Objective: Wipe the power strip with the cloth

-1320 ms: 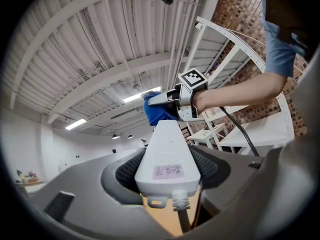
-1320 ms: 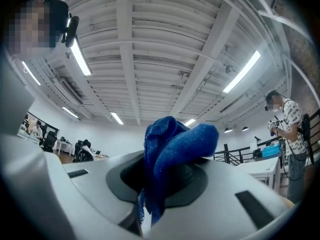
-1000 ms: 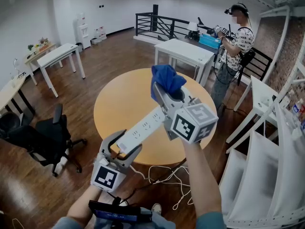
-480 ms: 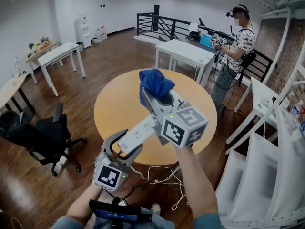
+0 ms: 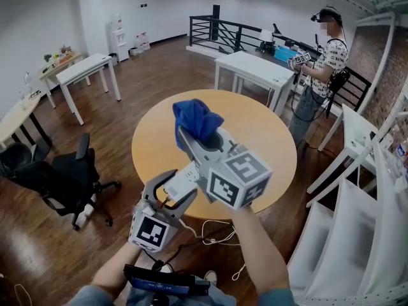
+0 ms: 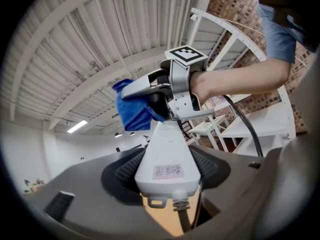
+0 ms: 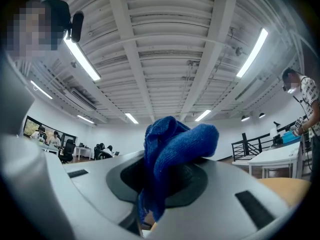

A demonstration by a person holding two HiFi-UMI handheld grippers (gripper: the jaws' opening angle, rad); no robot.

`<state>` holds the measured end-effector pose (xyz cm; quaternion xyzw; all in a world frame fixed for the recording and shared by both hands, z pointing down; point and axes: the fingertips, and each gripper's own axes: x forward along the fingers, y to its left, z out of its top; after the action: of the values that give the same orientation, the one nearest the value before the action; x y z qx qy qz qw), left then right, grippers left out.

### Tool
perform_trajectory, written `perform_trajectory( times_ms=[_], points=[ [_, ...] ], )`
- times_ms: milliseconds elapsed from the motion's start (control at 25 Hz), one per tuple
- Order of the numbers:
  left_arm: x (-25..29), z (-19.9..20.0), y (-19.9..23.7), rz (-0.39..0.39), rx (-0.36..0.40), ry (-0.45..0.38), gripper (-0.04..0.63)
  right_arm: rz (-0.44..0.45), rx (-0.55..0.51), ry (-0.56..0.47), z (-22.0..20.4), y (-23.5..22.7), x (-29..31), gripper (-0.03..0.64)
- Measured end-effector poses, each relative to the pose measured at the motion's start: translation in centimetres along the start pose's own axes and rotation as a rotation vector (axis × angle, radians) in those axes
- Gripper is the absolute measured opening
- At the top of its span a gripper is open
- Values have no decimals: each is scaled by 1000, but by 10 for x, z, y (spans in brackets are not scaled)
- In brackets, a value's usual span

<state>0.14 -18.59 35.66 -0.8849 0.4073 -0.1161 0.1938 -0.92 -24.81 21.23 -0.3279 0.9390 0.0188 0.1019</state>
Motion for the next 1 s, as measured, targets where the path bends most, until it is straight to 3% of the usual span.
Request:
perform_trajectory(
  times_ms=[640,1000],
  points=[
    [0,0,-1,0,18,8,279,85,78,5,-23,45,4,71],
    [-2,-1,-3,-2,27,10,279,42,62,6,-23,28,1,71]
  ],
)
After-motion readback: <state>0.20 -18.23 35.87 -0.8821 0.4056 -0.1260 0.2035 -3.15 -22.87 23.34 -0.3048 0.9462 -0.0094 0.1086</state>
